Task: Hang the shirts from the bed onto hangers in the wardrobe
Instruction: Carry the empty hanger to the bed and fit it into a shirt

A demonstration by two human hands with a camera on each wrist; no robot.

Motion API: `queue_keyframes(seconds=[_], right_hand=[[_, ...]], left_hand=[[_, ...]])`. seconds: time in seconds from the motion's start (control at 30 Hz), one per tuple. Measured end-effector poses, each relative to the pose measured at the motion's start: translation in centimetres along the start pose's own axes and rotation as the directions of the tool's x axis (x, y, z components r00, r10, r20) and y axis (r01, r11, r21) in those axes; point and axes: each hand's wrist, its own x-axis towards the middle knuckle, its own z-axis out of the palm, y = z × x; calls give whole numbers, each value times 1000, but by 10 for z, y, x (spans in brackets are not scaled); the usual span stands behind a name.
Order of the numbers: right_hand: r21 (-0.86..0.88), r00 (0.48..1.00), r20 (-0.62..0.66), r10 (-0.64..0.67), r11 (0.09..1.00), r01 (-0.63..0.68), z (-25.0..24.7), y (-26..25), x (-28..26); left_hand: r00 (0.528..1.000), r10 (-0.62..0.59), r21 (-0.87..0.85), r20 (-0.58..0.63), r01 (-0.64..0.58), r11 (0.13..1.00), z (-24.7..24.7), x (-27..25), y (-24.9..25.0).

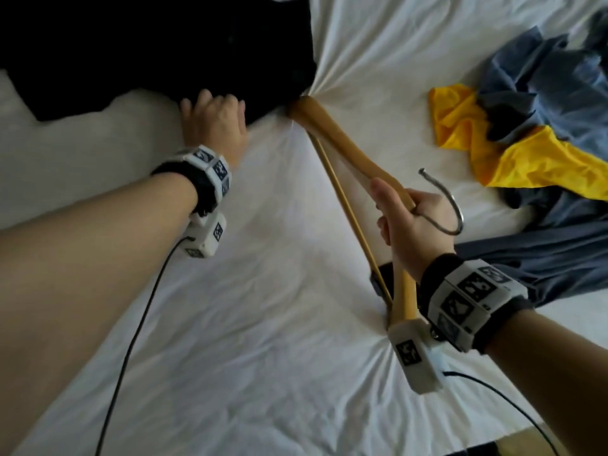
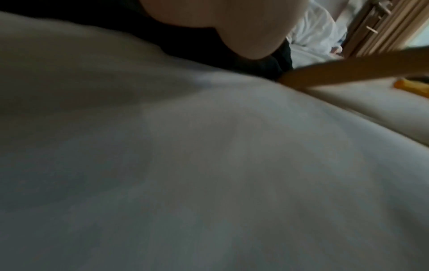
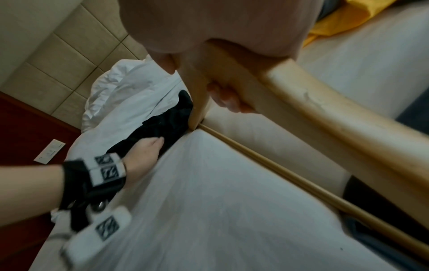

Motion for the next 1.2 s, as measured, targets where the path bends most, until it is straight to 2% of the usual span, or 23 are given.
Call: queue_keyframes(seconds=[0.17,0.23,0.3,0.43,0.5,0.57,0.6,0.63,0.67,0.7,0.73,0.77,0.8,0.83,0.87,0.93,0.97,1.0,1.03,1.1,1.2], right_hand=[[12,1000,-10,16,1000,-16,6,0,-2],[-9,1000,-8,17,1000,-17,8,-1,-4],[-35,1000,18,-1,999,1,8,-6,-10],[-46,998,59,-26,999,28,1,-17,-26],[-64,995,93,-41,997,47,-3,-20,-37],[-58,990,134,-32,997,40,-5,-11,-53],[-41,988,156,-13,999,20,-6,-2,-63],[-31,985,172,3,1000,2,-7,9,-75],[-41,982,187,18,999,-10,-9,20,-88],[-67,980,196,28,998,-15,-11,31,-102],[-78,980,196,26,997,-11,-12,41,-115],[-74,981,195,20,997,-6,-14,48,-126],[-71,980,197,13,997,1,-14,52,-134],[-68,979,202,-2,998,16,-14,54,-141],[-73,979,204,-18,997,33,-12,55,-144],[-76,977,209,-36,996,53,-8,56,-143],[-67,976,215,-39,996,55,-7,58,-141],[-54,973,225,-39,997,52,-8,60,-139],[-37,970,241,-33,998,43,-9,63,-137],[-4,965,263,-9,1000,11,-11,65,-132],[29,958,288,6,999,-15,-12,67,-129]], left_hand=[[998,-41,-6,53,41,999,3,-88,10],[985,-57,-7,164,59,998,-5,-120,17],[962,-64,4,266,65,998,-10,-154,20],[922,-26,5,386,26,1000,-13,-233,27],[879,-16,14,476,10,1000,-13,-277,34],[814,5,-42,580,24,999,-21,-321,44],[815,-13,-79,580,72,994,-25,-342,46],[839,-29,-68,544,78,995,-26,-364,49],[808,-23,-77,588,84,993,-27,-382,55],[753,-13,-92,658,97,991,-29,-399,60],[660,-20,-81,751,121,989,-31,-413,64],[609,-25,-66,793,126,990,-31,-425,66],[580,-35,-57,814,140,988,-33,-432,67],[596,-32,-70,802,146,987,-37,-434,68],[644,-20,-93,765,141,986,-40,-432,70],[825,93,-159,557,-4,987,-42,-417,70],[889,172,-173,425,-107,979,-40,-405,68],[909,231,-170,346,-181,969,-41,-390,68],[908,285,-159,308,-246,956,-39,-375,69],[867,367,-99,337,-355,930,-40,-341,74],[733,408,2,545,-487,873,-36,-306,86]])
